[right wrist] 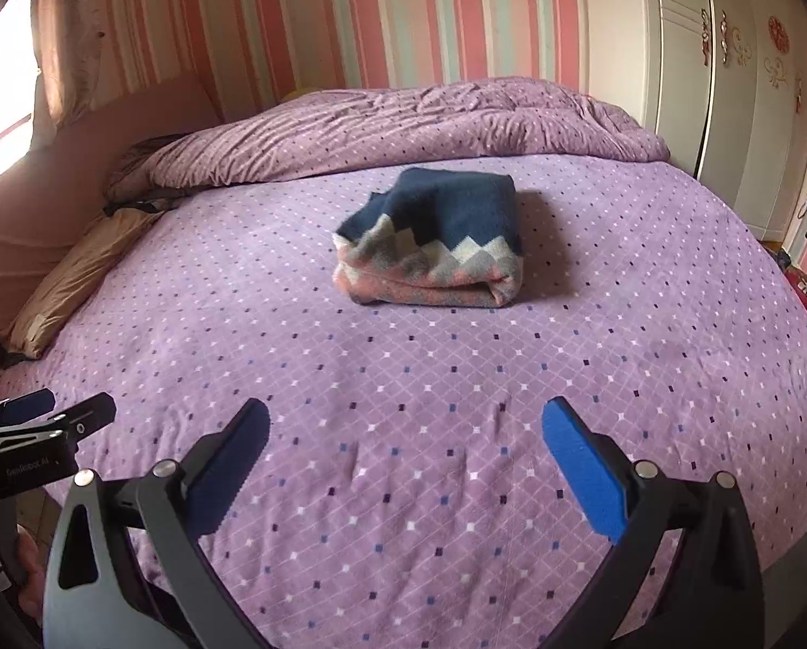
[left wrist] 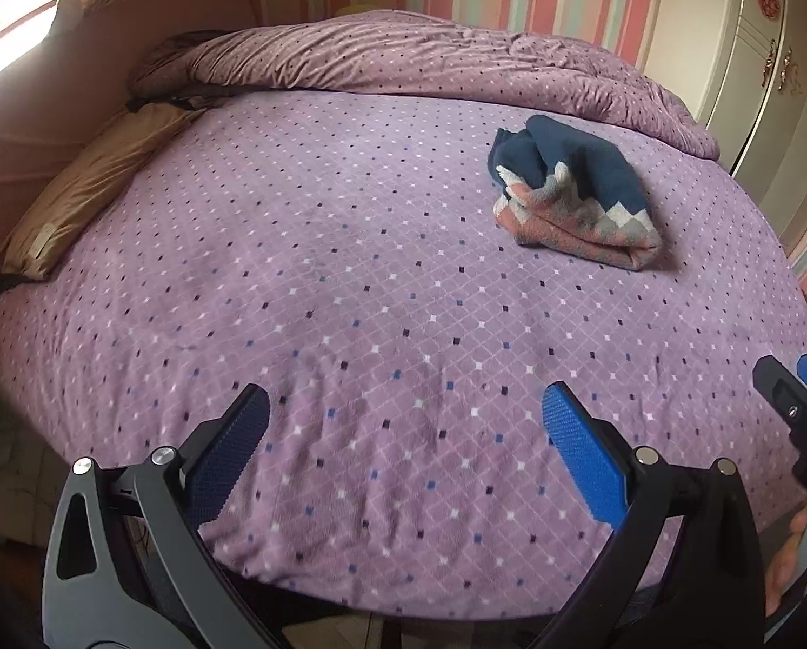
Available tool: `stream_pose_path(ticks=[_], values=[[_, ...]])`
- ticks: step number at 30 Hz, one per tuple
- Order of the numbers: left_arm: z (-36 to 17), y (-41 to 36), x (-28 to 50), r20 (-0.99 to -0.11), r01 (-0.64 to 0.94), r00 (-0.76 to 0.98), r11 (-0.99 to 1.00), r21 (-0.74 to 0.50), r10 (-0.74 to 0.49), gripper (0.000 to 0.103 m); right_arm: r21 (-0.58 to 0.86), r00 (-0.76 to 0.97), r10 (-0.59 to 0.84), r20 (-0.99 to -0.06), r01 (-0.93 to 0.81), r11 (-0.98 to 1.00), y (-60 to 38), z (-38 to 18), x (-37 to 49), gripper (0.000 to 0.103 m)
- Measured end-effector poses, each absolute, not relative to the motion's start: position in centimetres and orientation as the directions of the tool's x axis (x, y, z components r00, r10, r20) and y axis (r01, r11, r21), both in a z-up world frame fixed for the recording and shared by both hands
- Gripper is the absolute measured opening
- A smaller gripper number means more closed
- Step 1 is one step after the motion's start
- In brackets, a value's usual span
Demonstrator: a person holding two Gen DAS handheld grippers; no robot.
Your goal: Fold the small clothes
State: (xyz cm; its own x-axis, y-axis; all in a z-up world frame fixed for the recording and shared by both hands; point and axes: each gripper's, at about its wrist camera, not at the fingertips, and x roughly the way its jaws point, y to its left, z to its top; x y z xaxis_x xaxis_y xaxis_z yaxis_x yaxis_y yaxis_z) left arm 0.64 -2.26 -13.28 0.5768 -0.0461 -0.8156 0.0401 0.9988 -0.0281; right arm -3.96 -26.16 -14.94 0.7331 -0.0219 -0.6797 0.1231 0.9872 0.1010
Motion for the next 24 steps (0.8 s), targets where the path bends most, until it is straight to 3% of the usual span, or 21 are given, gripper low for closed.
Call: stream_pose_path(ticks=[9,24], values=[[-8.8,-3.1,-2.2,-0.792,0.048,0.610,0.997,0.062,0.020,0.100,0.082,0.761,-0.028,-0.648,0.106,0.991,-25.0,-11.5,-5.8,0.101],[-3.0,-2.5,-5.7,-0.734,0.093,0.676,0.996,-0.010,-0.070,0.100,0.062,0.761,-0.052,-0.646,0.120,0.991,-23.8,-7.2,-8.3,0.101]])
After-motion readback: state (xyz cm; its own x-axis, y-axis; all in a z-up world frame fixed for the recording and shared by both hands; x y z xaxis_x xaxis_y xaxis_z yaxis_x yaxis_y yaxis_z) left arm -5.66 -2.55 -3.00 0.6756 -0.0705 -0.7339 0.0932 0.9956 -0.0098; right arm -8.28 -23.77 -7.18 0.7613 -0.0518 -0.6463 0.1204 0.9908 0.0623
